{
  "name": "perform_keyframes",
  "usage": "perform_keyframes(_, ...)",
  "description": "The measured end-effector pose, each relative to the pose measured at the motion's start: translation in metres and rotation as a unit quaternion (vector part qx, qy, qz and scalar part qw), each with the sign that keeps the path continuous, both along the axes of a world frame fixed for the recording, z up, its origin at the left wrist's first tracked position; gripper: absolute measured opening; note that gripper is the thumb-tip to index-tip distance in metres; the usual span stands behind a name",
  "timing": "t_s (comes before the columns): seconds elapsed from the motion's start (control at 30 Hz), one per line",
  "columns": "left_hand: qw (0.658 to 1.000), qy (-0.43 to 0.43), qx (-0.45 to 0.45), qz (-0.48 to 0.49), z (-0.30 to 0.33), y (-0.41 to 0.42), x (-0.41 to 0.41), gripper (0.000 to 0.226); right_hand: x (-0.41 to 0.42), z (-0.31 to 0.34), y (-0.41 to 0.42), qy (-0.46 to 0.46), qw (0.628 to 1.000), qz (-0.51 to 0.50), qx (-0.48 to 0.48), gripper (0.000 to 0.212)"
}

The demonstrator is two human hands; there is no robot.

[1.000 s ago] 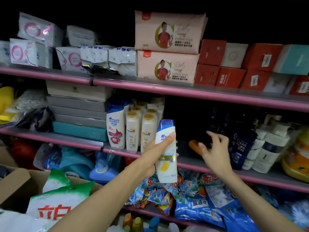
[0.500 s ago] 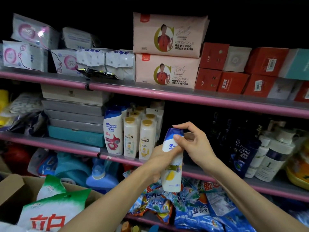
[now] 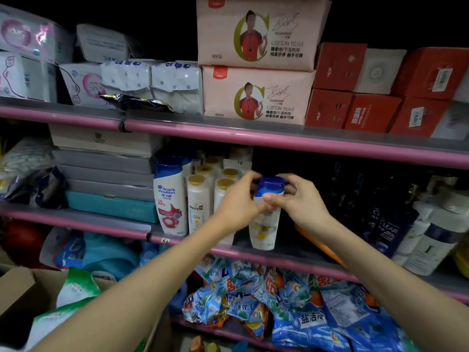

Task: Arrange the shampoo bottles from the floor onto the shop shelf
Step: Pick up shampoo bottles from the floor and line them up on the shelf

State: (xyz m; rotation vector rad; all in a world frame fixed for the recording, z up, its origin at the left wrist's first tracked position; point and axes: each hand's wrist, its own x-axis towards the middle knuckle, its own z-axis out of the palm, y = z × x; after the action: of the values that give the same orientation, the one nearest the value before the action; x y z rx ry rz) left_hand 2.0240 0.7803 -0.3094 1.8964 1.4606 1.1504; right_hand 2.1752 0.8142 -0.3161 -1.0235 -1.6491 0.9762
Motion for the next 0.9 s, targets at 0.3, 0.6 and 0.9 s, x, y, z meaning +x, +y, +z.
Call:
perform_keyframes(0.3,0.934,0.353,0.037,-0.037,0.019,0.038,-0.017,0.036,-0.021,-0.044,0.026,-0.019,0.999,-0.046,0.001,0.037)
perform_keyframes(0.6,0.93,0.365,0.041,-0.011,0.016,0.039,-0.018,0.027,-0.02,-0.059,0.029,-0.054,0.997,-0.046,0.021,0.048)
perform_keyframes(0.9,0.937,0.348,0.038,-0.01,0.014,0.037,-0.016,0.026,-0.02,-0.06,0.028,-0.064,0.996,-0.04,0.055,0.042)
